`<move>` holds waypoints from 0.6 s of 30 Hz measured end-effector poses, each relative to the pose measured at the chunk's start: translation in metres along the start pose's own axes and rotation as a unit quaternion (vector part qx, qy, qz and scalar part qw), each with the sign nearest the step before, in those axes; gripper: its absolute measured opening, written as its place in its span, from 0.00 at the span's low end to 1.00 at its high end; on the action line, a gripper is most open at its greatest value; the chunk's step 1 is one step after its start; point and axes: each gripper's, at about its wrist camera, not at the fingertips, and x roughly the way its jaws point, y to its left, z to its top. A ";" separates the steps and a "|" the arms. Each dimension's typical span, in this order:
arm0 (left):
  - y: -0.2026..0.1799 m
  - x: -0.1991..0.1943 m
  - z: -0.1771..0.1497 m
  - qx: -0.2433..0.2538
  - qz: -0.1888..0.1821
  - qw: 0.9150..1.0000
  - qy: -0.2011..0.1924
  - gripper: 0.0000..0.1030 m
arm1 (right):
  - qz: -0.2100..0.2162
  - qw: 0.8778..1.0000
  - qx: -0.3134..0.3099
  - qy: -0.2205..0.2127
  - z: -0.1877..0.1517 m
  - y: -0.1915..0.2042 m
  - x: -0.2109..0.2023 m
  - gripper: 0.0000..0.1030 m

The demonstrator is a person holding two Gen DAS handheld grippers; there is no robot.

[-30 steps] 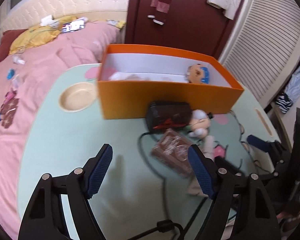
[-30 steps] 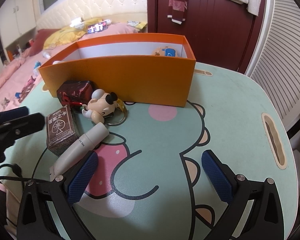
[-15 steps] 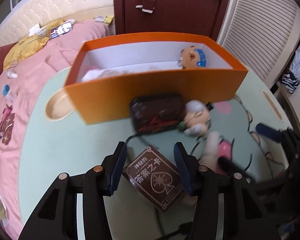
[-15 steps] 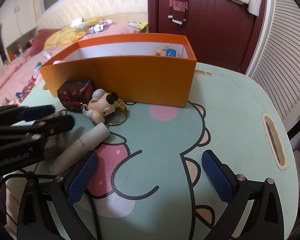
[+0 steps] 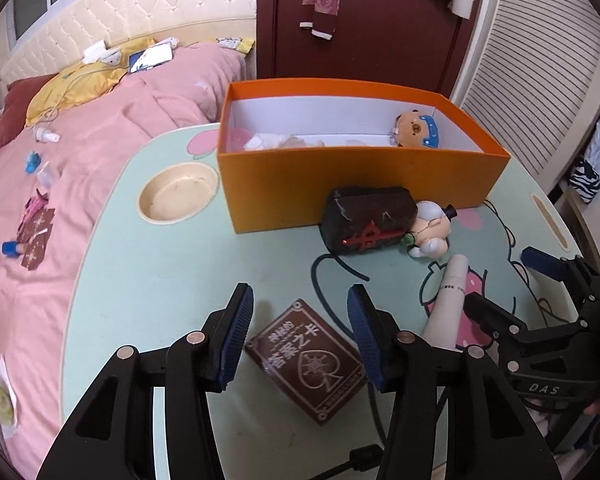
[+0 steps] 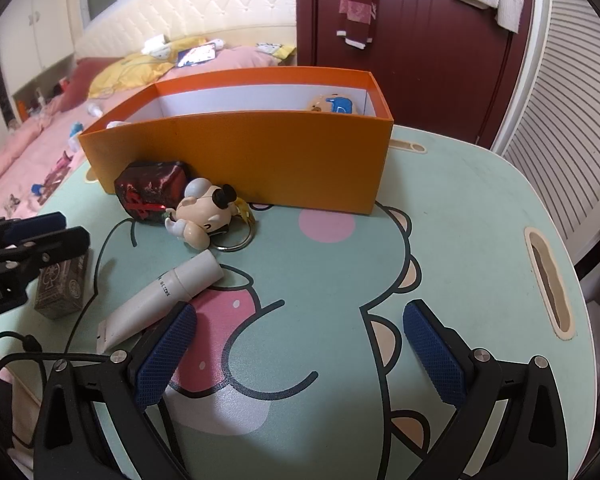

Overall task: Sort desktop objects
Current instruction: 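Grasp the brown card box on the table with the left gripper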

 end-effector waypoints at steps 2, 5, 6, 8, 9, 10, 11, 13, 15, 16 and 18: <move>0.000 0.000 -0.002 -0.010 -0.003 1.000 0.000 0.49 | 0.000 1.000 0.000 0.000 0.001 0.000 0.000 1.00; 0.002 -0.001 -0.007 -0.022 0.000 1.000 -0.001 0.54 | 0.000 1.000 0.000 0.000 0.001 0.000 0.000 1.00; 0.002 -0.001 -0.008 -0.025 0.000 1.000 0.000 0.59 | 0.000 1.000 0.000 0.000 0.001 0.000 0.000 1.00; 0.004 0.001 -0.010 -0.030 0.005 1.000 0.000 0.61 | 0.001 1.000 -0.001 0.000 0.001 -0.002 0.000 1.00; 0.004 0.001 -0.011 -0.033 0.007 0.999 0.000 0.61 | 0.001 1.000 -0.001 0.000 0.001 -0.001 0.000 1.00; 0.004 0.002 -0.011 -0.030 0.008 1.000 -0.001 0.61 | 0.000 1.000 0.000 0.000 0.000 0.000 0.000 1.00; 0.003 0.002 -0.012 -0.028 0.010 1.000 -0.001 0.61 | 0.000 1.000 0.000 0.000 0.000 0.000 0.000 1.00; 0.000 0.002 -0.013 -0.018 0.016 1.000 -0.002 0.61 | 0.000 1.000 0.000 0.000 0.000 0.001 -0.001 1.00; -0.002 0.003 -0.015 -0.005 0.023 1.000 0.001 0.61 | 0.000 1.000 0.000 0.000 0.000 0.001 0.000 1.00; -0.002 0.003 -0.016 -0.005 0.022 1.000 0.002 0.61 | -0.001 1.000 0.000 0.000 0.000 0.001 0.000 1.00; 0.001 0.001 -0.018 -0.016 0.025 1.000 0.004 0.65 | -0.001 1.000 0.000 0.000 0.000 0.002 -0.001 1.00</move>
